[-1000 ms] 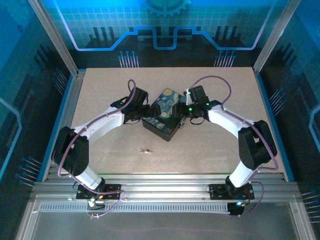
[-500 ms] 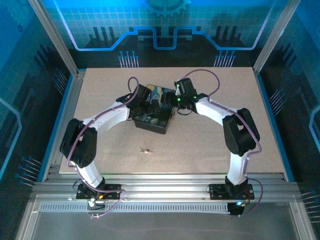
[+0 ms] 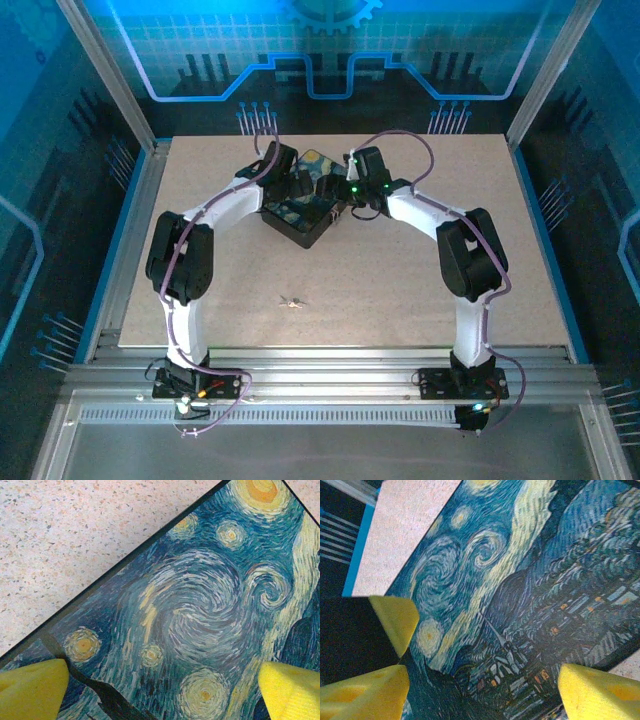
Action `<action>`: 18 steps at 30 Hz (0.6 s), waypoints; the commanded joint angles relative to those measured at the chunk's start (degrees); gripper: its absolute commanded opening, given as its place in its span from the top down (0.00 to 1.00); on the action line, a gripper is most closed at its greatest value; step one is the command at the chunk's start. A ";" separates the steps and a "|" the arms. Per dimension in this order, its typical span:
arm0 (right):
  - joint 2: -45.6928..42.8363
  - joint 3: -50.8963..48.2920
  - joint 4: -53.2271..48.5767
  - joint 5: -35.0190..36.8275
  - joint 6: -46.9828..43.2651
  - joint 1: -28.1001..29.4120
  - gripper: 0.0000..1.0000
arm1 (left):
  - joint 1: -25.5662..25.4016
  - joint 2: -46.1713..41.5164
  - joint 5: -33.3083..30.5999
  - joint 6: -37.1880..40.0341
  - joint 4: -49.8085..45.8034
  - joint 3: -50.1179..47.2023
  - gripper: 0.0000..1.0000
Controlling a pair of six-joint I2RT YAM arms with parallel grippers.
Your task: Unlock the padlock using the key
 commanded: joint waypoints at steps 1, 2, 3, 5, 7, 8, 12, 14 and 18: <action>-2.41 1.29 -11.83 -4.74 -6.45 1.53 0.19 | -0.20 -2.75 4.01 2.59 -3.34 0.48 0.01; -3.83 1.70 -13.36 -4.83 -8.13 1.75 0.19 | -0.07 -4.54 4.06 2.91 -4.36 0.40 0.01; -5.15 1.82 -14.72 -5.16 -9.77 2.00 0.19 | 0.08 -6.02 4.08 3.17 -5.30 0.33 0.01; -7.85 0.90 -17.61 -5.35 -12.55 3.05 0.19 | 0.45 -9.70 3.52 3.49 -7.81 -0.93 0.01; -11.21 -1.66 -19.38 -5.11 -14.81 4.60 0.20 | 1.38 -13.47 2.97 3.04 -9.32 -3.91 0.01; -12.88 -4.07 -19.71 -4.64 -15.28 5.66 0.20 | 2.07 -15.57 2.50 2.46 -10.07 -5.93 0.01; -19.14 -12.78 -19.46 -3.67 -16.28 9.89 0.24 | 4.86 -23.90 0.09 1.83 -9.44 -16.29 0.01; -21.47 -16.62 -18.71 -4.07 -16.90 13.06 0.29 | 6.78 -27.95 -1.60 0.90 -8.66 -20.79 0.01; -21.45 -20.66 -18.31 -2.20 -19.50 20.08 0.38 | 11.61 -33.44 0.20 -3.78 -9.82 -27.22 0.01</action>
